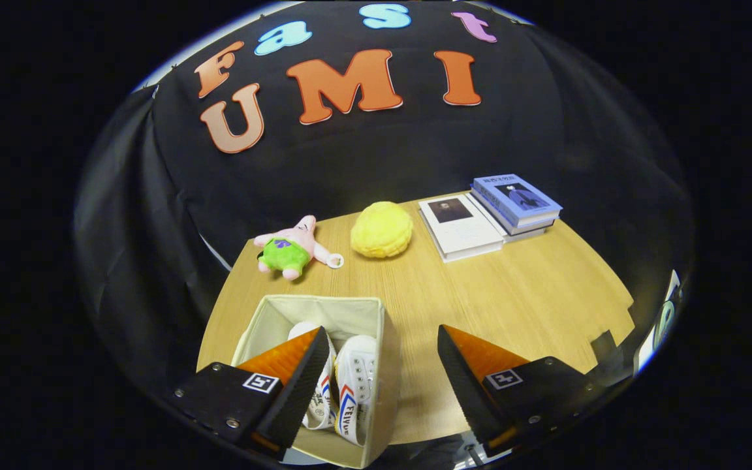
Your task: Open the storage box then place both shoes into the box .Put the left shoe in first, then the right shoe, with the right side of both shoes facing outward in a uniform manner.
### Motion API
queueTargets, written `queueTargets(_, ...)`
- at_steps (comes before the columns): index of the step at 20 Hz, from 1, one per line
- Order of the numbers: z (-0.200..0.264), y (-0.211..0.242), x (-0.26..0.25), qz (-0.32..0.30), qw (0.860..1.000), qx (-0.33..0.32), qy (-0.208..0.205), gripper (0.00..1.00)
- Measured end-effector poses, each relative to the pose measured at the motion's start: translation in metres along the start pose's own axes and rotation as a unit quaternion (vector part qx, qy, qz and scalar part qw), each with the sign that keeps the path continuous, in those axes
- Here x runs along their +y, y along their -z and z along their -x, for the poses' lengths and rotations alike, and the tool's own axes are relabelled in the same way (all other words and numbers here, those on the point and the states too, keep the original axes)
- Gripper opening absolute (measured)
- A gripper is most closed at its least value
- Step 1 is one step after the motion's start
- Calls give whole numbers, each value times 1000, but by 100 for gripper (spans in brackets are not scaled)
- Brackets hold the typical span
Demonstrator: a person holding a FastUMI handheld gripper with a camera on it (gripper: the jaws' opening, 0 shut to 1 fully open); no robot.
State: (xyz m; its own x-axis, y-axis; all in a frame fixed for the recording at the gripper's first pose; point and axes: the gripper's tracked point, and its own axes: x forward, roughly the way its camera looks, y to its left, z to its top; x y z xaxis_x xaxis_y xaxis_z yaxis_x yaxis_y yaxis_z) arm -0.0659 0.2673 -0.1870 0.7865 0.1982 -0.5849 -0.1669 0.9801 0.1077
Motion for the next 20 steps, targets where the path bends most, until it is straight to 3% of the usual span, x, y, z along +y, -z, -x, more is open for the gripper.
queueTargets(11,54,-160,-89,34,987,-159,15,99)
queueTargets(20,99,-217,-140,77,967,-244,12,99)
